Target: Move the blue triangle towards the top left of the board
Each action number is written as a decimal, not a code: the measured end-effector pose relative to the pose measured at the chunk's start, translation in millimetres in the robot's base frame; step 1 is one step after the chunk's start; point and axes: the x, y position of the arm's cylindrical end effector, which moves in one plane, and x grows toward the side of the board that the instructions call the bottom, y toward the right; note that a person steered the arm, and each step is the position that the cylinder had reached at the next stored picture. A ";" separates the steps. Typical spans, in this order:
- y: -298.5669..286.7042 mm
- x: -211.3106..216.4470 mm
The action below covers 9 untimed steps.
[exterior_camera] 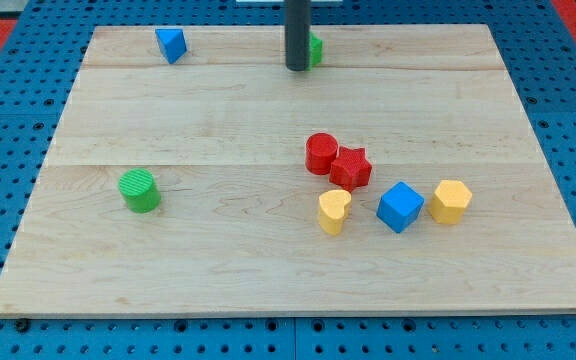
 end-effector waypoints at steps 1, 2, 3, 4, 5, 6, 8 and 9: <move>4.7 33.7; 21.5 6.5; 26.6 -4.8; 2.5 -33.6; 20.7 13.7; -74.2 63.1; -137.3 11.0; -144.4 -21.3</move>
